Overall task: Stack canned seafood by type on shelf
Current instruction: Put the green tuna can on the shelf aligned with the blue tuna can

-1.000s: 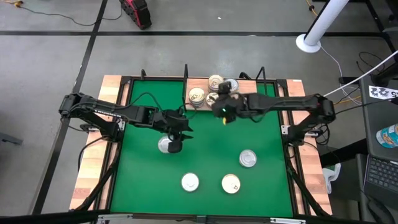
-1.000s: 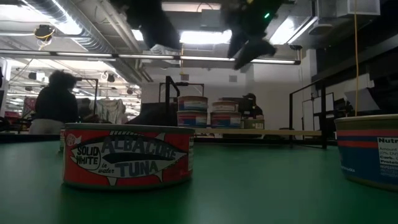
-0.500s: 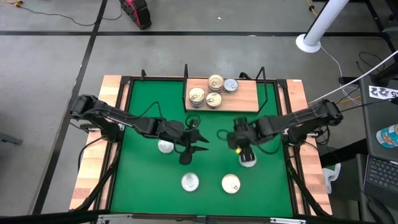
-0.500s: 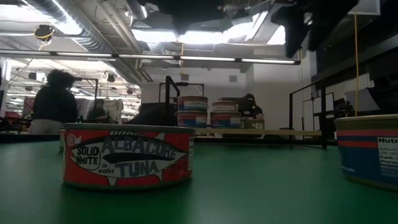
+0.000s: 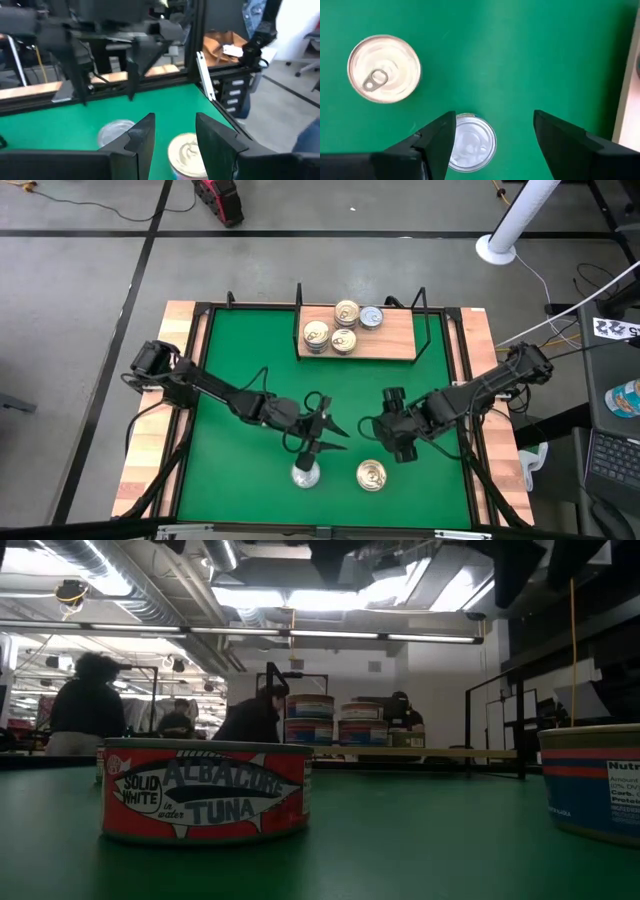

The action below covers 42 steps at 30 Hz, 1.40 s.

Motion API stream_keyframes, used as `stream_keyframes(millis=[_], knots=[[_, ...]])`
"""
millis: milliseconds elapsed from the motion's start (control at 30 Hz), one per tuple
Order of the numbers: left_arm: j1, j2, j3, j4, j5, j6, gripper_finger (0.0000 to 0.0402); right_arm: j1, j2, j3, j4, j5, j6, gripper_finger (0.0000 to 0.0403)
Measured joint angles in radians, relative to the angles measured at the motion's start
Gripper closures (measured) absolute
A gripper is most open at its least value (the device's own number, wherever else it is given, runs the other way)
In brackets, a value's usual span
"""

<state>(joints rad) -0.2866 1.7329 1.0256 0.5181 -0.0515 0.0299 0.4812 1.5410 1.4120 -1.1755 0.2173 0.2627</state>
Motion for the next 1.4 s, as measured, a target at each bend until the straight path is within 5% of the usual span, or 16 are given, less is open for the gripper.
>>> stream_keyframes(millis=[200,400,867,1400], knots=[[-0.019,0.0,0.0,-0.068,-0.017,-0.007,0.0265,0.044,0.0,0.0,0.0,0.031,0.096,0.0139],[-0.058,-0.035,0.0,-0.344,-0.072,-0.138,0.0265,0.071,0.0,0.0,0.043,0.134,0.095,0.0139],[-0.078,-0.063,0.0,-1.026,-0.219,-0.501,0.0265,0.066,0.043,0.0,0.301,0.178,-0.263,0.0139],[-0.079,-0.064,0.001,-1.238,-0.286,-0.61,0.0265,-0.049,0.235,0.0,0.417,0.174,-0.493,0.0139]])
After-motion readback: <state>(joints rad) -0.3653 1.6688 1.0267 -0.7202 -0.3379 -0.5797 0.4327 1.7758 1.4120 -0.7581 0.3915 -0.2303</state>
